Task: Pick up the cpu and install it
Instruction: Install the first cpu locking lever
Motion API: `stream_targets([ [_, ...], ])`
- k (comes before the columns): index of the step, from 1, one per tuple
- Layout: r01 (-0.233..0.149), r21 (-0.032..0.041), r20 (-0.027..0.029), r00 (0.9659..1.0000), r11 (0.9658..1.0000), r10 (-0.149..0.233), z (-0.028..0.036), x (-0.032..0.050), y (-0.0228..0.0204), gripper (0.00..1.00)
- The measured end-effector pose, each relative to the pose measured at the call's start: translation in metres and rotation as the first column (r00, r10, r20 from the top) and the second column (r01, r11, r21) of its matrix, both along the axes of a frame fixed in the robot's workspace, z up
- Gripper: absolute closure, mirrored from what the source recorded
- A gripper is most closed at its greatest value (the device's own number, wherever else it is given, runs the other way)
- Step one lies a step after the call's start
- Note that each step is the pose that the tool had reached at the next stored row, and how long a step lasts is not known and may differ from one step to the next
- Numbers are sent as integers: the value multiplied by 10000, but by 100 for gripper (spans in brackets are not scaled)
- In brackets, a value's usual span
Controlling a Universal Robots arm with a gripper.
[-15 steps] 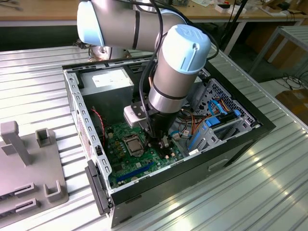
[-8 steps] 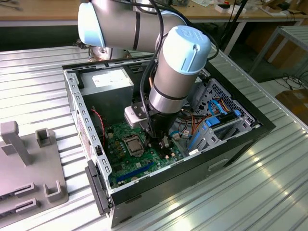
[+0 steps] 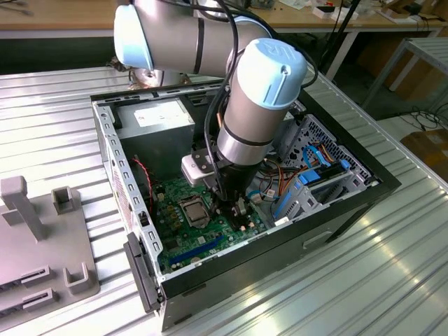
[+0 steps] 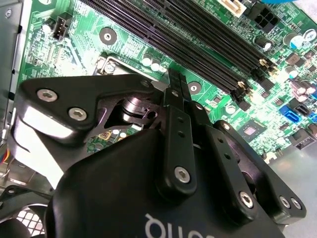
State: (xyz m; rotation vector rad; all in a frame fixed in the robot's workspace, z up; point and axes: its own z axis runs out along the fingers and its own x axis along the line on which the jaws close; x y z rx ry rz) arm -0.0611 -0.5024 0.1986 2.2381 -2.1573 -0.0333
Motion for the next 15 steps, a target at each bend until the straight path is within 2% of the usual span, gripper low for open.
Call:
stream_targets([
  [10,-7,2,1,10000,10000,7,-23,4,1,85],
  [15,-7,4,2,10000,10000,7,26,4,1,85],
])
